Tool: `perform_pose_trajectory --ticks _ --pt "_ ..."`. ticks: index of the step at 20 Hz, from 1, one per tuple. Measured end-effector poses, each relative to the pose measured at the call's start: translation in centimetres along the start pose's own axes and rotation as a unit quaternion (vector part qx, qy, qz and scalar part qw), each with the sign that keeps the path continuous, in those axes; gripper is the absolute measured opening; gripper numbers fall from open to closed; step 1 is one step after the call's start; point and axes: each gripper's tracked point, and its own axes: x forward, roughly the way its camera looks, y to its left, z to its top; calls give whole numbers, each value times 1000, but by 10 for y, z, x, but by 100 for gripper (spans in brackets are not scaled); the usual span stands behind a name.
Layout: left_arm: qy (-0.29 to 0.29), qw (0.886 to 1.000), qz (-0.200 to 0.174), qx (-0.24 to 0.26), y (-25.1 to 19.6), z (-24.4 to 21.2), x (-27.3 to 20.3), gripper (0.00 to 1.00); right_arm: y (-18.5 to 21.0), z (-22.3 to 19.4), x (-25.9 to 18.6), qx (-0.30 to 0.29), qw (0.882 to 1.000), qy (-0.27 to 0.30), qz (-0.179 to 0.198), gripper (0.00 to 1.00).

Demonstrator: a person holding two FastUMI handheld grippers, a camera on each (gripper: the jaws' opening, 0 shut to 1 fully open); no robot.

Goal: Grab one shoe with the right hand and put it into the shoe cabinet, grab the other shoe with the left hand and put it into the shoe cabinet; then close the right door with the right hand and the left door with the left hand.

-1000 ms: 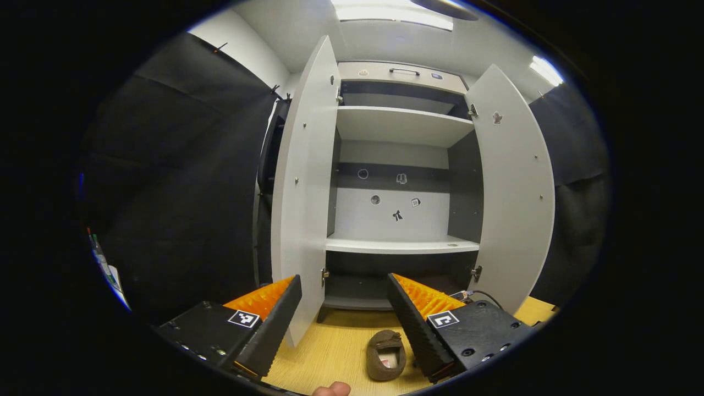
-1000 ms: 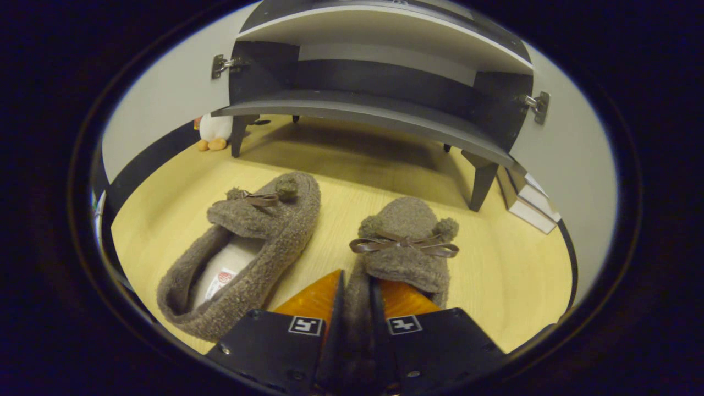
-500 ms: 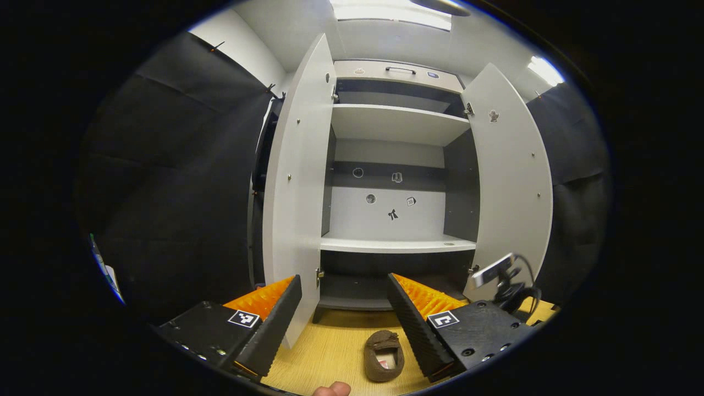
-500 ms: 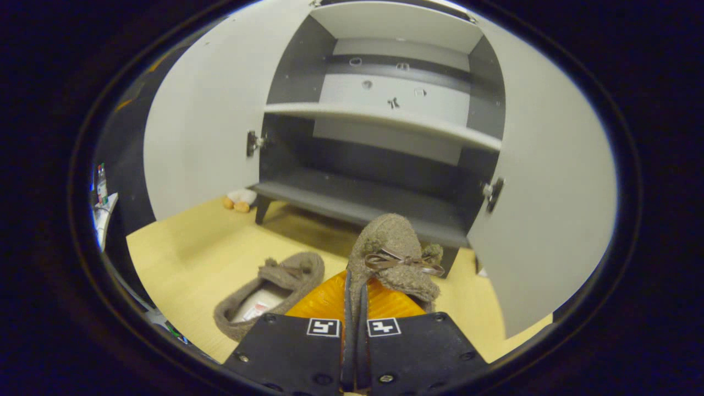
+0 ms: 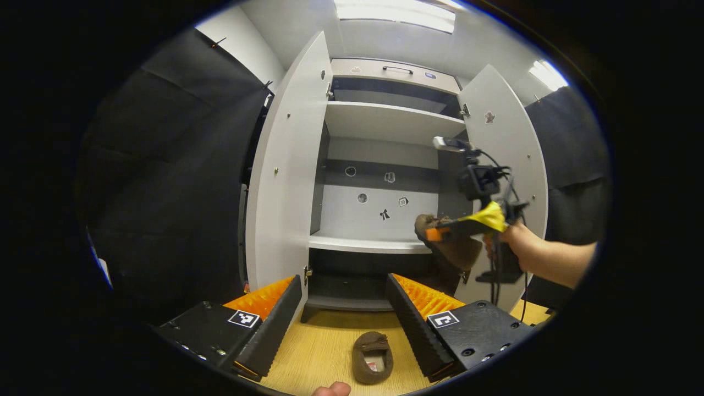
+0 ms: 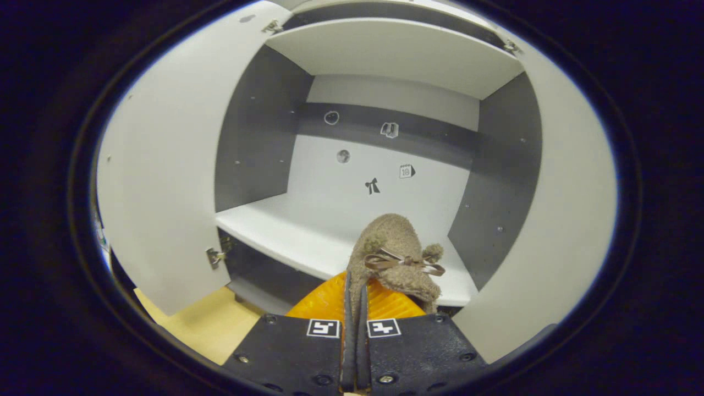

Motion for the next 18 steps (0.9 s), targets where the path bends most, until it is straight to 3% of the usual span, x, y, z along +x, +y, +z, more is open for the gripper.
perform_pose_trajectory --ticks 6,9,13,15,17,18 --pt "-2 1000 18 -8 10 3 0 95 -33 22 86 -46 993 100 -48 5" --pt "4 1000 30 -7 18 0 -1 95 -17 5 104 -29 988 149 -30 5" --pt "6 999 40 -15 25 -2 -3 95 -16 6 112 -10 986 159 -44 6" --pt "11 999 36 -21 24 -4 -2 95 -13 4 111 -14 984 171 -37 12" --pt "11 999 34 -21 24 -4 -3 95 -12 4 104 -16 983 177 -34 44" --pt "9 999 34 -19 25 -4 -3 95 -11 7 95 -16 984 176 -31 49"
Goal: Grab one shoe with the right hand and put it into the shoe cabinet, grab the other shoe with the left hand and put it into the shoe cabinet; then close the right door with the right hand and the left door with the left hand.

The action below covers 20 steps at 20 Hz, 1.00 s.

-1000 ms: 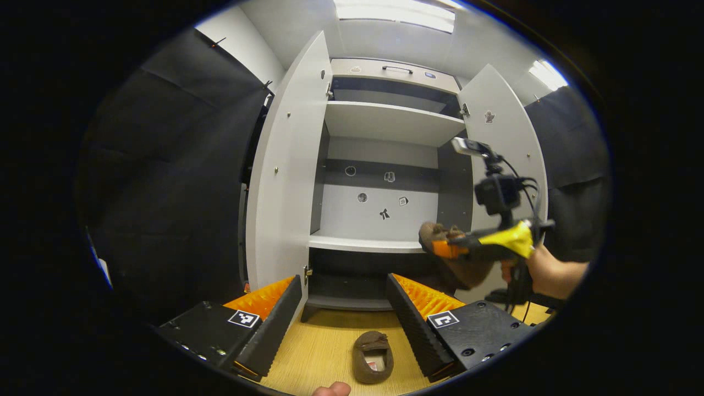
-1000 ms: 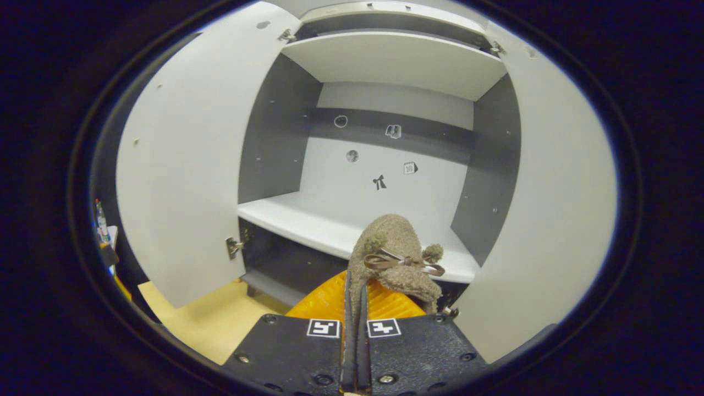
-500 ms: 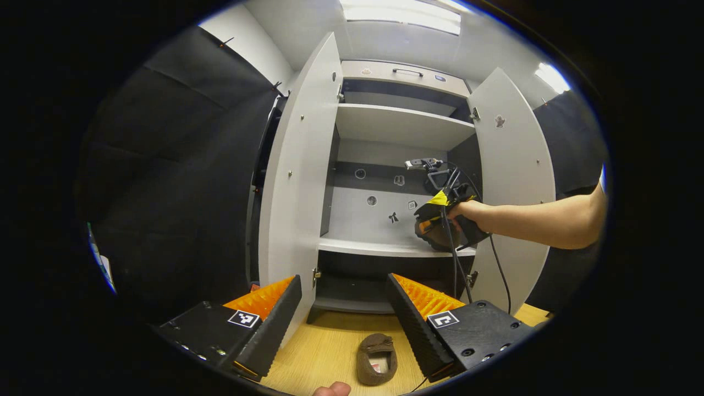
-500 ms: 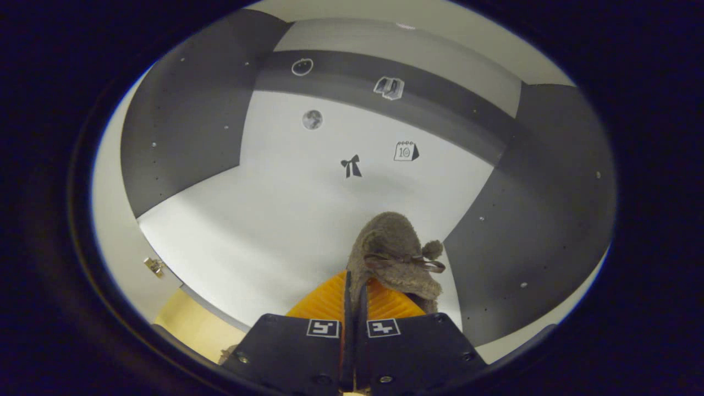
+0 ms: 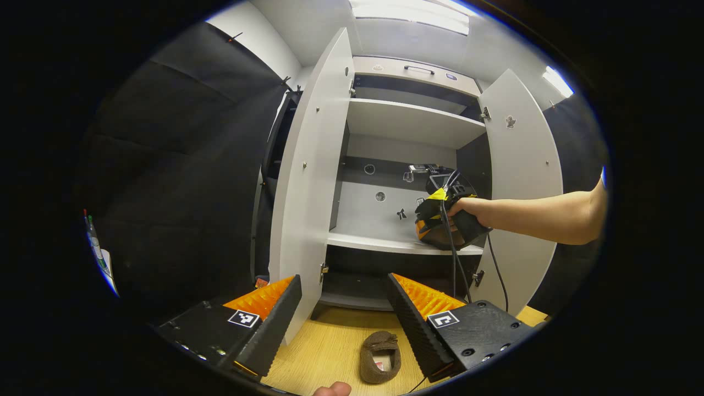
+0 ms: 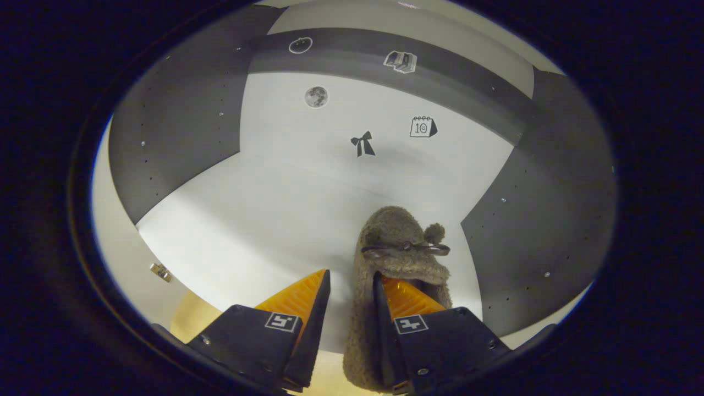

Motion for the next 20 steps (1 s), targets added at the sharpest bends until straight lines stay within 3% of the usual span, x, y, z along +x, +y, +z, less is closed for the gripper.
perform_pose_trajectory --ticks 1,2,6,8,11,12,13,14,15,20 --pt "-2 1000 0 2 0 1 1 95 0 1 -10 0 1000 -6 3 58" --pt "-2 1000 -1 2 0 1 0 95 -1 4 -24 -1 1000 -17 7 49" --pt "-1 1000 -14 -1 -6 0 1 95 3 14 -98 2 995 -90 31 55" --pt "4 1000 -22 0 -11 -2 2 95 5 16 -139 14 989 -143 40 74" --pt "7 999 -38 -2 -21 -4 3 95 5 6 -197 37 971 -230 46 84" --pt "9 999 -44 -2 -24 -5 4 95 7 -2 -212 49 963 -260 48 82" --pt "12 999 -50 0 -28 -6 4 95 6 -13 -223 56 958 -277 49 87" --pt "13 998 -55 2 -32 -8 3 95 5 -29 -231 67 953 -291 47 84" --pt "14 998 -59 4 -35 -9 3 95 2 -45 -240 80 947 -308 43 90" --pt "28 996 -82 4 -53 -19 3 95 -17 -112 -280 102 900 -424 -13 92"
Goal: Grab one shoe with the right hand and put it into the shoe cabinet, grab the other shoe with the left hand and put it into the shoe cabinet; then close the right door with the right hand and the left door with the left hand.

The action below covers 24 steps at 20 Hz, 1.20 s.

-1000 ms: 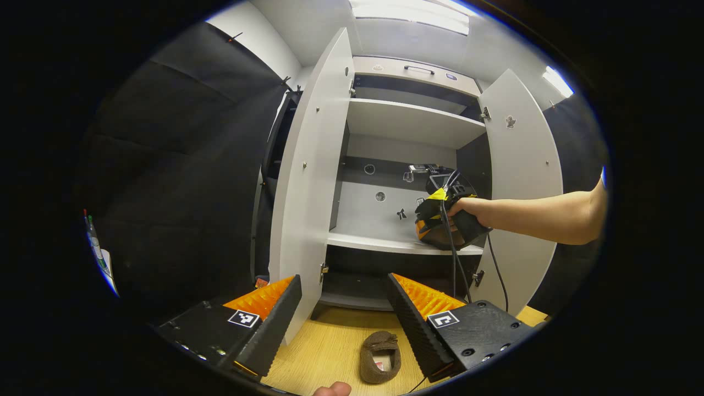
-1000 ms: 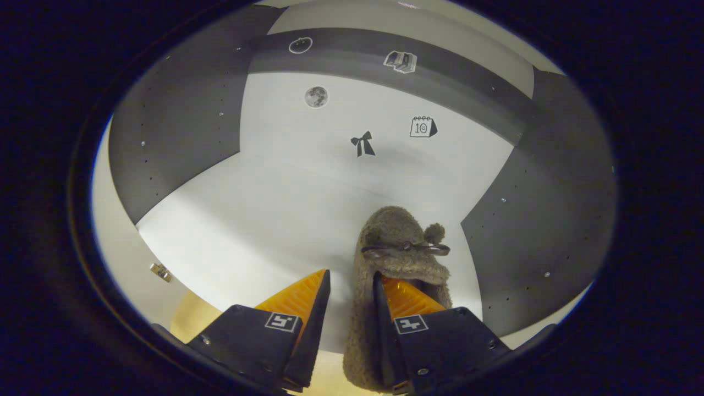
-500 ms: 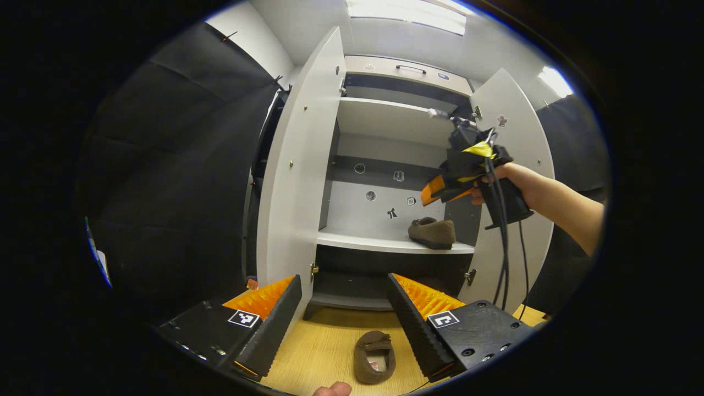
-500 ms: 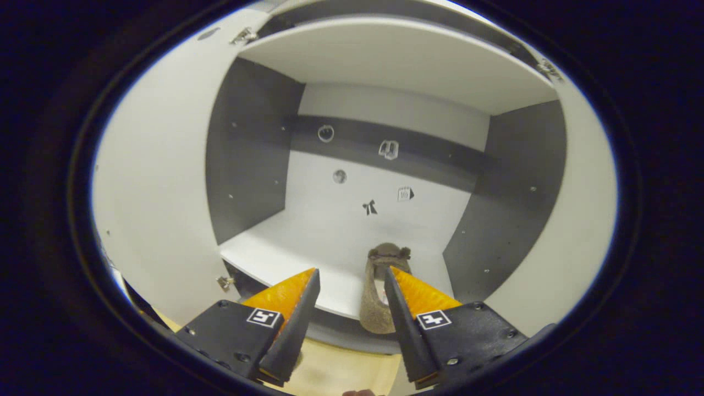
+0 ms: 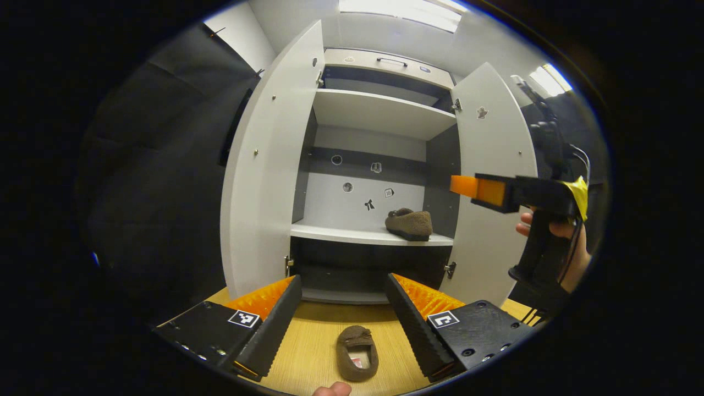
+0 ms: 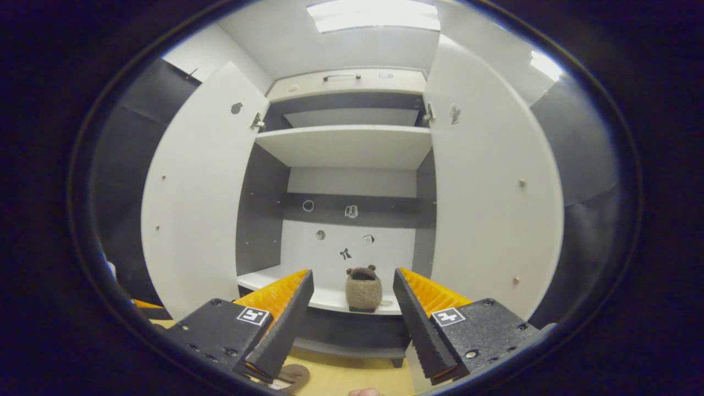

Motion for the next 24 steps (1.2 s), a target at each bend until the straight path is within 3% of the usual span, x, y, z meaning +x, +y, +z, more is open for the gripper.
perform_pose_trajectory --ticks 4,6,12,14,17,21,24 --pt "20 1000 -5 3 -7 -16 1 95 21 -72 -64 60 996 55 31 100" --pt "43 999 -13 7 -13 -31 0 95 12 -99 -85 72 994 84 7 99" --pt "126 991 -44 -2 -22 -69 13 95 -9 -103 -108 25 995 89 -24 99" --pt "188 981 -48 -1 -17 -100 31 95 -14 -95 -109 25 996 81 -25 99" --pt "298 954 -35 7 1 -171 45 95 -22 -96 -109 24 996 83 -34 99" --pt "376 926 -22 18 16 -243 50 95 -34 -106 -114 22 993 105 -46 99" --pt "399 917 -14 -2 18 -259 52 95 -48 -107 -120 18 992 105 -67 99"
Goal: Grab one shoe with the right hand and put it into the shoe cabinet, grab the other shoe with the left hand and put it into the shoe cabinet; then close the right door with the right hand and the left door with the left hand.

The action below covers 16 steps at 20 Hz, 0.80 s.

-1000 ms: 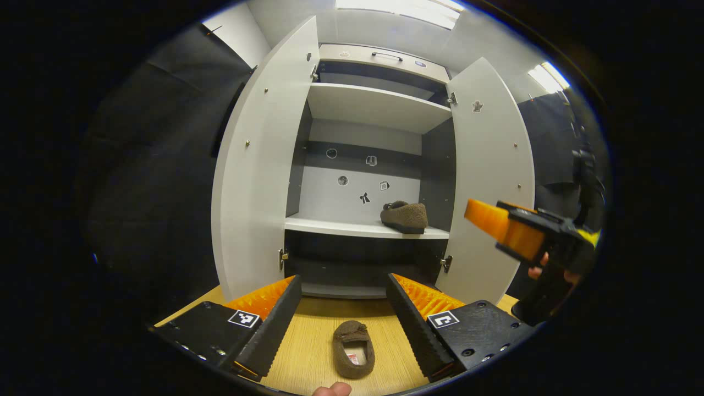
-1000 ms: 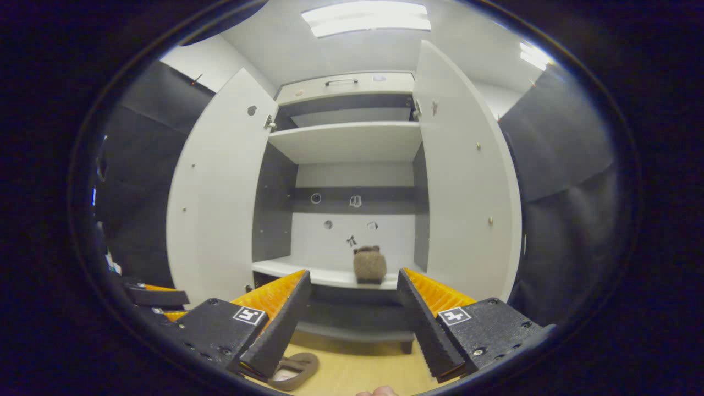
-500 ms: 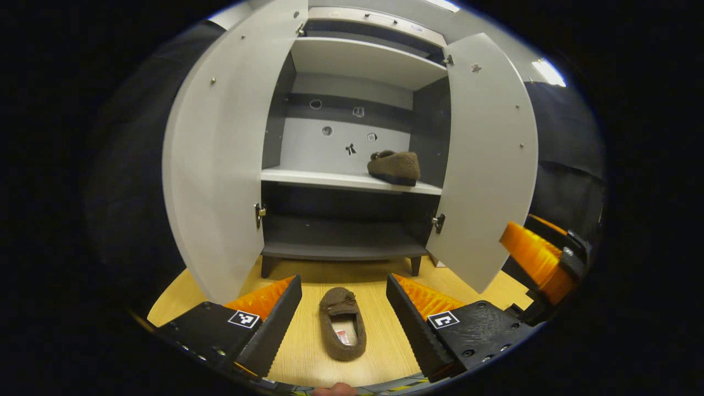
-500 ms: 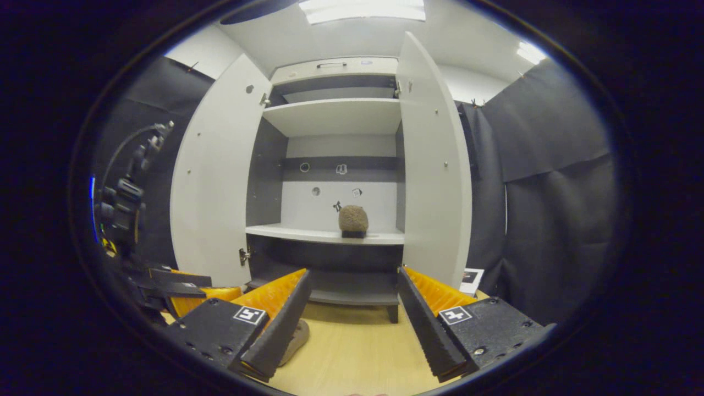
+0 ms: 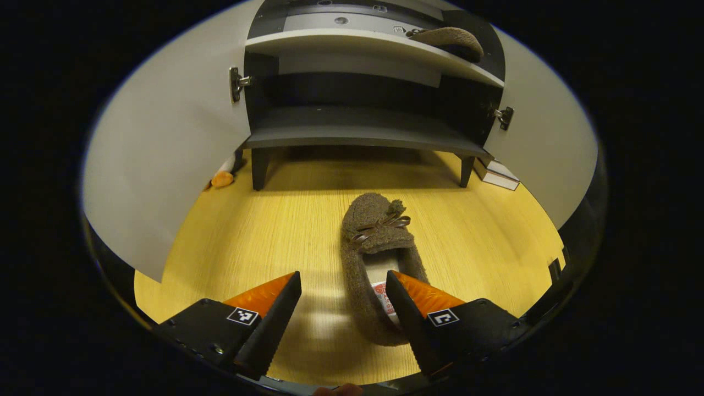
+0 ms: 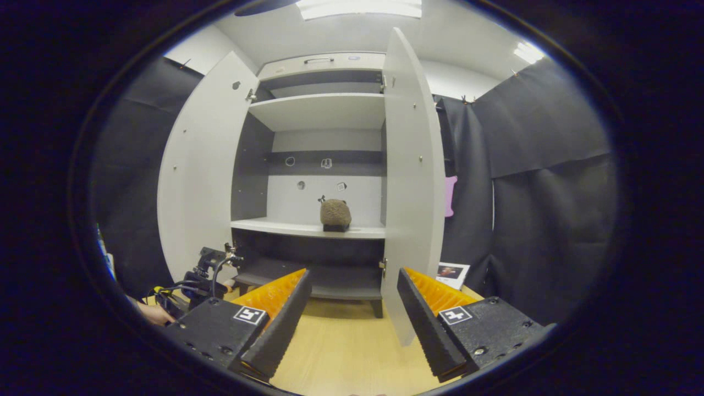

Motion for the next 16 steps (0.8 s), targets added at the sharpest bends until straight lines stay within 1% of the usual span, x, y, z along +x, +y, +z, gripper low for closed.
perform_pose_trajectory --ticks 3,4,6,7,8,9,12,13,14,15,16 --pt "8 1000 -13 -23 -1 3 11 95 -7 -17 -1 0 1000 27 -8 99" --pt "7 999 -10 -33 -1 3 17 95 -8 -19 0 2 999 32 -8 99" --pt "-1 998 -16 -58 -6 6 27 93 -11 -23 3 5 999 40 -10 99" --pt "-3 998 -13 -68 -5 7 28 83 -13 -24 4 5 999 44 -11 99" --pt "-5 997 -6 -73 -1 5 34 80 -14 -25 5 5 999 48 -11 99" --pt "-11 997 -6 -78 -1 5 36 74 -15 -26 7 3 999 51 -10 99" --pt "-26 994 -30 -103 -6 8 43 62 -15 -25 10 -2 999 52 -9 99" --pt "-29 992 -42 -115 -9 8 46 51 -15 -26 12 -4 998 55 -7 99" --pt "-35 990 -38 -130 -6 9 43 55 -14 -27 13 -6 998 56 -6 99" --pt "-42 989 -26 -139 -1 11 39 28 -13 -27 14 -7 998 57 -4 99" --pt "-57 987 -23 -151 0 12 42 18 -11 -27 15 -7 998 58 -1 99"
